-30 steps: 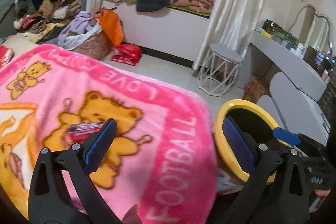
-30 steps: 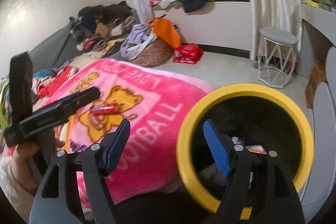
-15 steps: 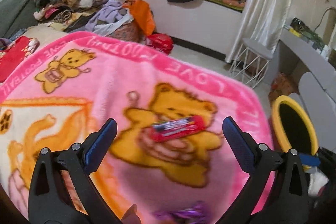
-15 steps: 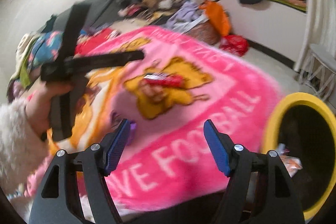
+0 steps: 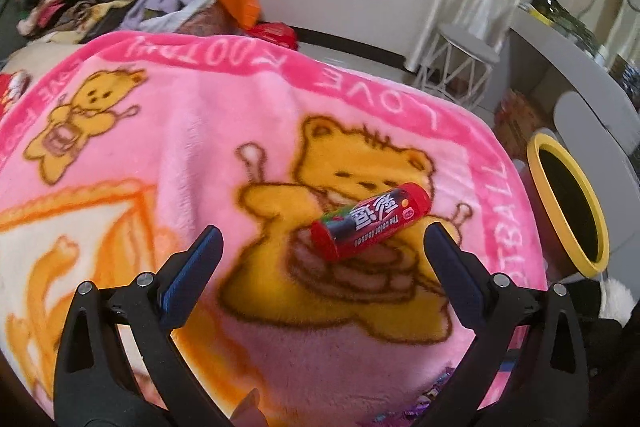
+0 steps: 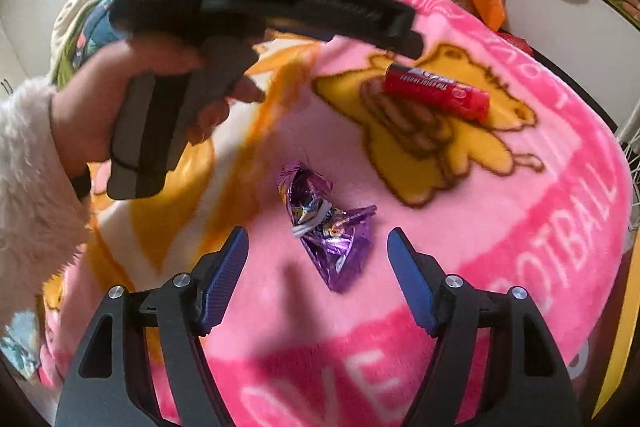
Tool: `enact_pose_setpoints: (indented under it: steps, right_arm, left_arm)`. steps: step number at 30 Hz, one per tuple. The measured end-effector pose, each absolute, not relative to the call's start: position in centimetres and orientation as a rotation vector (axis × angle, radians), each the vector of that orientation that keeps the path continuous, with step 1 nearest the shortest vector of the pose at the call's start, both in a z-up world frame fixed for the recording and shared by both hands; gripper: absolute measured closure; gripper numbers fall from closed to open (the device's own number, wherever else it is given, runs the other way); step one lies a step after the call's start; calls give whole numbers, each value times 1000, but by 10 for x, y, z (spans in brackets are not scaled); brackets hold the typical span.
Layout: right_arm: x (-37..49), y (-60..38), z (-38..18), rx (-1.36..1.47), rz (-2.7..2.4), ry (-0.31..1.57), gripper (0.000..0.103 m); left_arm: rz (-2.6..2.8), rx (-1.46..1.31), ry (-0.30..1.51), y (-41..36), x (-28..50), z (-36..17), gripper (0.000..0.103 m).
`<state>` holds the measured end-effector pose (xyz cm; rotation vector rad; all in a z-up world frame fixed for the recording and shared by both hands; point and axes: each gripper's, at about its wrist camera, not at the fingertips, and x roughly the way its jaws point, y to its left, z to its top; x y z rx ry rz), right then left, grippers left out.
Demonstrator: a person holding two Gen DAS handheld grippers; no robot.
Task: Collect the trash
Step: 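Grasp the red can with the left tool while the right tool grasps the purple wrapper, then carry the red can and purple wrapper over the yellow bin and open both tools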
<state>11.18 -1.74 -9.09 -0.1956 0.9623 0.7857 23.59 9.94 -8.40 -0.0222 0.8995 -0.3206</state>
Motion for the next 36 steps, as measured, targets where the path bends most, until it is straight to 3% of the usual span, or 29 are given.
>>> enact_pose_setpoints:
  steps: [2,5,9,27,36]
  right_arm:
    - [115,-10,-95,-212,783,969,40]
    - [118,-3,-99,-247,776,977,62]
    - [115,-5,-97,-250,790,974,70]
    - [129,-119,-61,-5,633,912,72]
    - [134,-149,-48,60,572,861,72]
  left_arm:
    - [-351,6,913,94,242,-87,10]
    - [-405,76,945,80,252,-95,10]
    - [-472,114,975,66,264,-106,15]
    - [-495,169,972,40,245,-126,65]
    - [-364,110,946,25,219,-120,72]
